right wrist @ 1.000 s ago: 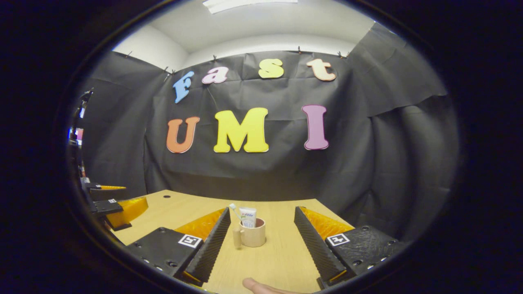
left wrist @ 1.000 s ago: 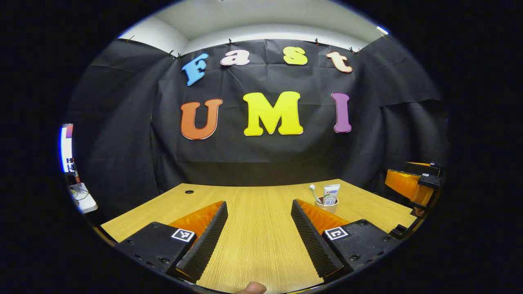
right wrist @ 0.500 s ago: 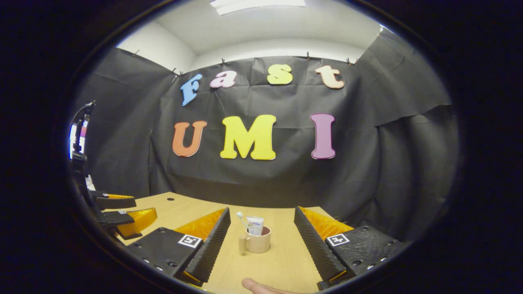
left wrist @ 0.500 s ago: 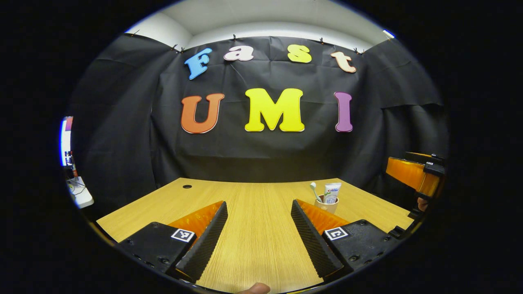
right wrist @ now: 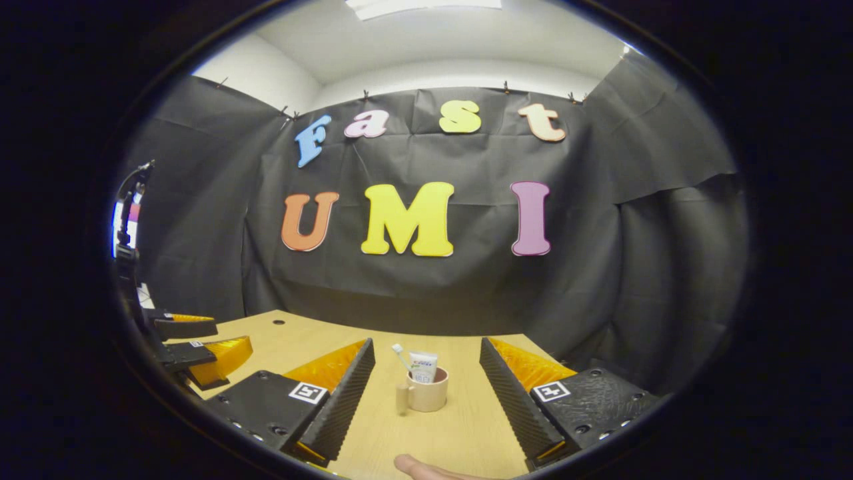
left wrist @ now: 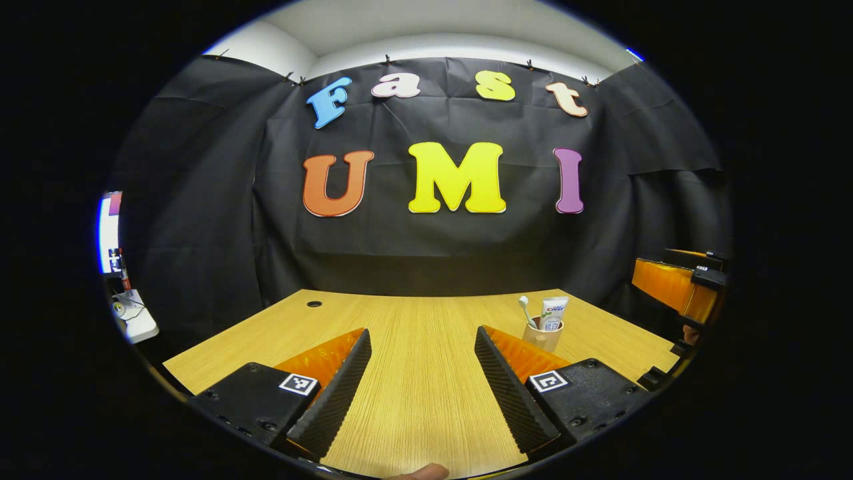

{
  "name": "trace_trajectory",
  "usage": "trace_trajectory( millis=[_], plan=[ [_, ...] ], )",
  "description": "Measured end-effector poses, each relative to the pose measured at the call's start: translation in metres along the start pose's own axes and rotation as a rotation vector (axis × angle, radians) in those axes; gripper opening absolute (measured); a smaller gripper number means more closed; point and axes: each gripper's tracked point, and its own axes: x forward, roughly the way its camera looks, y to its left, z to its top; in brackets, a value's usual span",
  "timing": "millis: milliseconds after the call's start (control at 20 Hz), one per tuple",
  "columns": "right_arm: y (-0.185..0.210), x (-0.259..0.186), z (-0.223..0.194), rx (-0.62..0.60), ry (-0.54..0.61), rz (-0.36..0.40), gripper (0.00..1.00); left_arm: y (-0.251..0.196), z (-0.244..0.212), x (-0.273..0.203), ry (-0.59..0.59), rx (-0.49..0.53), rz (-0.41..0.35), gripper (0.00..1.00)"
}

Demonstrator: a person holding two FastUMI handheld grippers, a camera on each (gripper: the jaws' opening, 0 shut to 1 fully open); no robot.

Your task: Put the toothbrush and toothpaste on the desktop into the cup, then pick up the cup and place it on the coaster on the desktop.

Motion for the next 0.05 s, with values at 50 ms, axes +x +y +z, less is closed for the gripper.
trace_trajectory(
  millis=[50],
  plan=[
    [0.0012, 0.0002, -0.0008, 0.001, 0.003, 0.003, 0.93, 0.0014, 0.0001, -0.0003, 0.000, -0.003, 0.004, 0.99]
  ],
)
